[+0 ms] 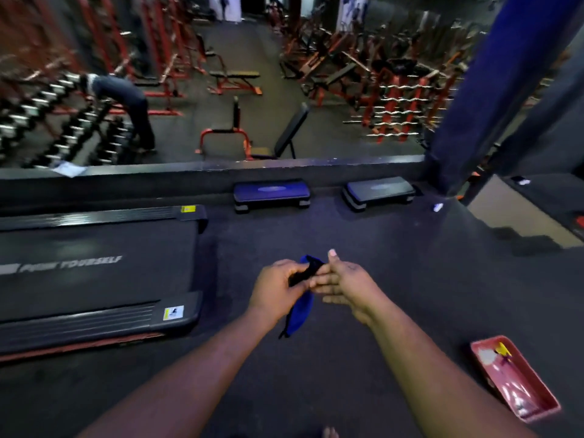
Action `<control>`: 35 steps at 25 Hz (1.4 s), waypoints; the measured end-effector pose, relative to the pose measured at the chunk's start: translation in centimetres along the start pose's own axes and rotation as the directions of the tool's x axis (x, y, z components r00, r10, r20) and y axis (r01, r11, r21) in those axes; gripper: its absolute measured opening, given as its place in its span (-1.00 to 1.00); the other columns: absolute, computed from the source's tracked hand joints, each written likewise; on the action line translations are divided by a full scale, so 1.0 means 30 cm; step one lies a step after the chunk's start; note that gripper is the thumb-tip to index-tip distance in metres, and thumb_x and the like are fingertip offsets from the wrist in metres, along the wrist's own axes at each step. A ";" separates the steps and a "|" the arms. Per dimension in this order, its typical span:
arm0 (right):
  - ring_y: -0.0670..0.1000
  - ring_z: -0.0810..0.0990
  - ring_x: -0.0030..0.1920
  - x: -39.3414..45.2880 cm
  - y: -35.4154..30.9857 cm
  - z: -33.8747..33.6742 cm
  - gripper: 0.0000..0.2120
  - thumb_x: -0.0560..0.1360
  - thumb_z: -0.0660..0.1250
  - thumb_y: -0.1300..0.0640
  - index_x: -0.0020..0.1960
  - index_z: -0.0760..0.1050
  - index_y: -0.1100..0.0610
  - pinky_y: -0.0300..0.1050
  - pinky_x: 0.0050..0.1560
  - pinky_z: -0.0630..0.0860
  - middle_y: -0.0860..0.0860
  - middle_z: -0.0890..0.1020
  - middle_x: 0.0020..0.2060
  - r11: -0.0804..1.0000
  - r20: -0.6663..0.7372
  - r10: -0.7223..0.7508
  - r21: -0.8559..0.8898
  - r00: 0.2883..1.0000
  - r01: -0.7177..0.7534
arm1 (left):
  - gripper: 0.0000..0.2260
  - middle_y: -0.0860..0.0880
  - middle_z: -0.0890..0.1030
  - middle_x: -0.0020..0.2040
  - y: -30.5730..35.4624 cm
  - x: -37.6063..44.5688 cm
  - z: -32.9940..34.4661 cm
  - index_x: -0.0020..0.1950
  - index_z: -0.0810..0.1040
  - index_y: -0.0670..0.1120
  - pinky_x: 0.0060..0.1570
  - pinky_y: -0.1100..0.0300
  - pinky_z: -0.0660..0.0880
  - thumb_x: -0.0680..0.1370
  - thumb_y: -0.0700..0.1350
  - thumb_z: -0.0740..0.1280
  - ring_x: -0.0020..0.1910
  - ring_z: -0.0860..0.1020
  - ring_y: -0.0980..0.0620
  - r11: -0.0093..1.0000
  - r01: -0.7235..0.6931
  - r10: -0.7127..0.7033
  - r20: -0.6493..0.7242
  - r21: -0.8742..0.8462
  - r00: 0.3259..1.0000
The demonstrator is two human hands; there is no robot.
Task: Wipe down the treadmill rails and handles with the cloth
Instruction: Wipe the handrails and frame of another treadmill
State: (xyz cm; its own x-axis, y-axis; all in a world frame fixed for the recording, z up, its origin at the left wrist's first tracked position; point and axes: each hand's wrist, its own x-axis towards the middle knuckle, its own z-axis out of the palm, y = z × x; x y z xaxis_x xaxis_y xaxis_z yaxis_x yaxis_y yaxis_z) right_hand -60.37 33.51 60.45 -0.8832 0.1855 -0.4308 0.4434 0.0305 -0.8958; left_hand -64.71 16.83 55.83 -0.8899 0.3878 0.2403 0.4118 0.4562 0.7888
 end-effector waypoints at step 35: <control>0.07 0.63 0.13 0.342 -0.698 1.880 -0.58 0.60 0.28 -0.12 0.30 0.47 0.16 -0.01 0.14 0.59 0.12 0.65 0.15 0.994 0.987 -0.097 0.088 0.130 0.071 | -0.87 -0.07 0.72 0.00 -0.451 -0.480 -1.219 0.10 0.62 -0.15 -0.05 0.21 0.59 0.58 -0.21 0.35 -0.05 0.67 0.05 0.730 0.018 -0.681 -0.724 -0.684 0.113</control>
State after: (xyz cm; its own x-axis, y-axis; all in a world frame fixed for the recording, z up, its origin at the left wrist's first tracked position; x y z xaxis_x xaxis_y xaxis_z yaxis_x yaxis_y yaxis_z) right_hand -87.35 -20.61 68.64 -0.3087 -0.9481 -0.0766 0.3640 -0.0433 -0.9304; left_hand -64.64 -24.21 62.40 -0.5233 -0.8463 -0.1003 0.1505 -0.2076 0.9666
